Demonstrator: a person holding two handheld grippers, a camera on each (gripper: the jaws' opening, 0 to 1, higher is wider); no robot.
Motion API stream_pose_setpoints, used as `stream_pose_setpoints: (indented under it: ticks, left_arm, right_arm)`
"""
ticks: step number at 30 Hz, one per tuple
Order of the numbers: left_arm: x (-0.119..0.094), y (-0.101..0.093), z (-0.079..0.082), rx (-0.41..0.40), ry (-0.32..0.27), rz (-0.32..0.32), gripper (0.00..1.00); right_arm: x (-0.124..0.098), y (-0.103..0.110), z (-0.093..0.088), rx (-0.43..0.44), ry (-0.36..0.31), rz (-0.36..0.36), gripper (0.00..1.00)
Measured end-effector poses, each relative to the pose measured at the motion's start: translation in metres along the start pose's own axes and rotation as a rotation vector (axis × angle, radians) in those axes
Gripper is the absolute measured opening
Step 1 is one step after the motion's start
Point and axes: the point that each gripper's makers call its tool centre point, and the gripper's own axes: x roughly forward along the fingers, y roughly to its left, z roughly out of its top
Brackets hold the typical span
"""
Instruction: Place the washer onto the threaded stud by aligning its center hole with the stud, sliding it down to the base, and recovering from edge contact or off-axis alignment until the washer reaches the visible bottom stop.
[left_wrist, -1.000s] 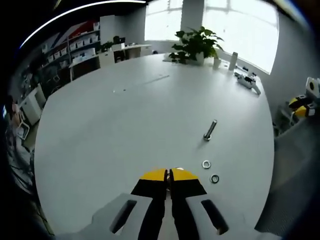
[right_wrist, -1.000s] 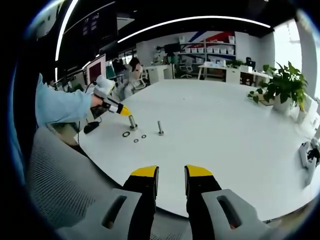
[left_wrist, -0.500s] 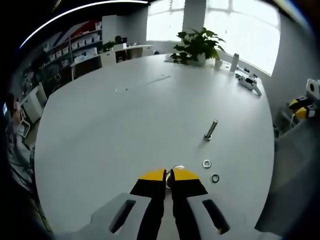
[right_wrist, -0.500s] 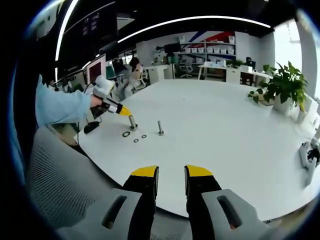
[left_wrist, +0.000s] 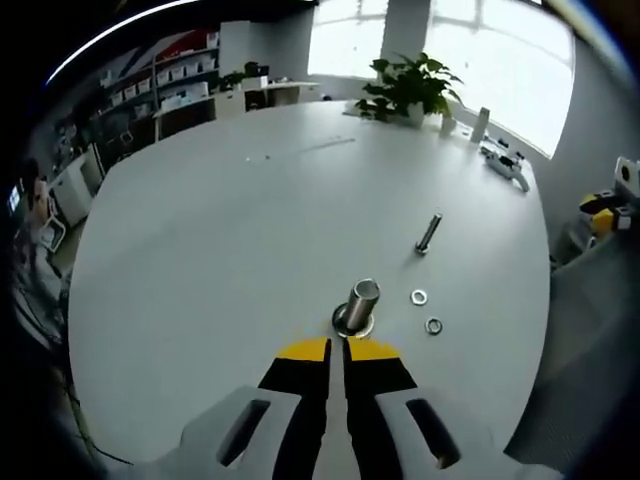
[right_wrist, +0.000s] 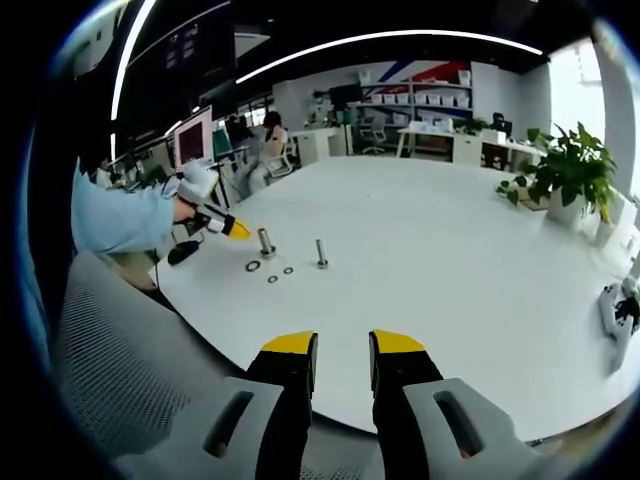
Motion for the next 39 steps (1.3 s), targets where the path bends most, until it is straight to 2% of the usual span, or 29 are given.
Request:
stream_pose_setpoints:
  ticks: [6, 14, 21, 27, 36, 39]
  left_arm:
    - [0.007, -0.011, -0.018, -0.018, 0.035, -0.022, 0.04]
    - [0.016, -0.025, -0.027, -0.029, 0.053, -0.06, 0.06]
    - [0.023, -0.025, -0.037, -0.026, 0.083, -0.063, 0.08]
    - [0.025, -0.02, -0.038, -0.039, 0.087, -0.05, 0.08]
    - [0.028, -0.016, -0.035, -0.02, 0.081, -0.043, 0.02]
    - [0.028, -0.015, -0.035, -0.043, 0.086, -0.034, 0.01]
  right_arm:
    - [0.001, 0.0, -0.001, 0.001, 0.0, -0.001, 0.23]
    - [0.001, 0.0, -0.001, 0.001, 0.002, -0.001, 0.23]
    - [-0.001, -0.003, -0.002, 0.005, -0.001, -0.005, 0.23]
    - [0.0, -0.002, 0.0, 0.005, 0.002, -0.005, 0.23]
    - [0.001, 0.001, 0.002, 0.006, 0.002, -0.005, 0.23]
    - [0.0, 0.001, 0.002, 0.006, 0.001, -0.006, 0.23]
